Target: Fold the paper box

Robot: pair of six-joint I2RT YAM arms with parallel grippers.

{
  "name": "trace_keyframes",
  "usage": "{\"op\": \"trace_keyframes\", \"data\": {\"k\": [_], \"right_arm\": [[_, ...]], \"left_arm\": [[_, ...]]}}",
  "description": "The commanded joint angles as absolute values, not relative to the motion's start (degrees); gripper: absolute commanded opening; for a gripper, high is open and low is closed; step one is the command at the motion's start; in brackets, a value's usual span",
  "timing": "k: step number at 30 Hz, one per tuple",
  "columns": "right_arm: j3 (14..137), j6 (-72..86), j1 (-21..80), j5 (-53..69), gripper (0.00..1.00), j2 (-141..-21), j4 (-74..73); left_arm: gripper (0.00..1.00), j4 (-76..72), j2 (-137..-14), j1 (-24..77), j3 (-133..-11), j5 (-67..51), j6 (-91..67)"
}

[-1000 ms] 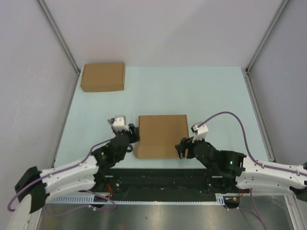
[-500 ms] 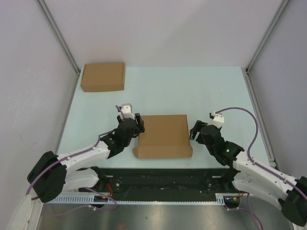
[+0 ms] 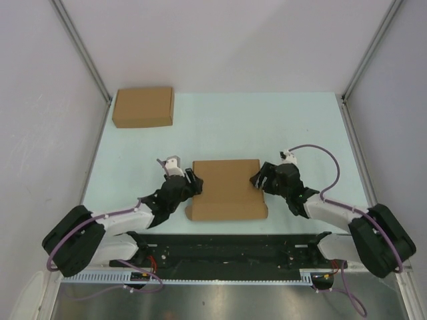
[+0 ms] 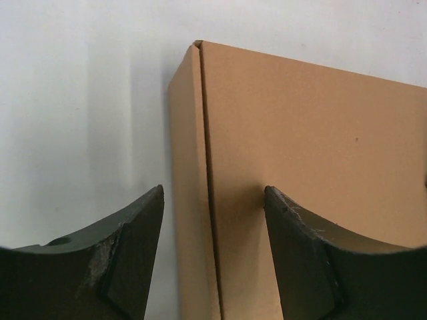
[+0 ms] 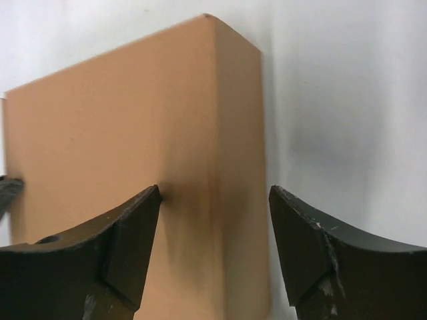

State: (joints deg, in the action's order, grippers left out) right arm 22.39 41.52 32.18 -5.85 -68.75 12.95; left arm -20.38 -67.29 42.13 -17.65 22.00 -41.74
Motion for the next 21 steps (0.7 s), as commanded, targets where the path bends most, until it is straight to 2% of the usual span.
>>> {"op": "trace_keyframes", "data": {"k": [1, 5, 10, 17, 21], "right_arm": [[26.62, 42.10, 29.80, 2.10, 0.69, -77.59, 23.19], [31.53, 42.19, 26.21, 4.48, 0.61, -83.75, 25.92], [38.75, 41.57, 23.91, 7.64, 0.57, -91.65, 26.37], [46.93, 40.70, 22.59, 9.05, 0.60, -98.96, 24.79], [48.60, 40.17, 20.75, 8.27, 0.66, -96.25, 21.55]], "left_arm": [[0.66, -24.43, -72.41, 40.96, -18.89, 17.93, -43.85], [0.66, -25.23, -76.72, 39.20, -22.31, 16.53, -44.21], [0.65, -26.54, -80.85, 35.78, -26.62, 14.68, -43.77], [0.65, -28.91, -91.84, 31.12, -36.11, 10.20, -42.98], [0.63, -28.30, -92.64, 28.92, -38.32, 8.96, -43.33]]}}
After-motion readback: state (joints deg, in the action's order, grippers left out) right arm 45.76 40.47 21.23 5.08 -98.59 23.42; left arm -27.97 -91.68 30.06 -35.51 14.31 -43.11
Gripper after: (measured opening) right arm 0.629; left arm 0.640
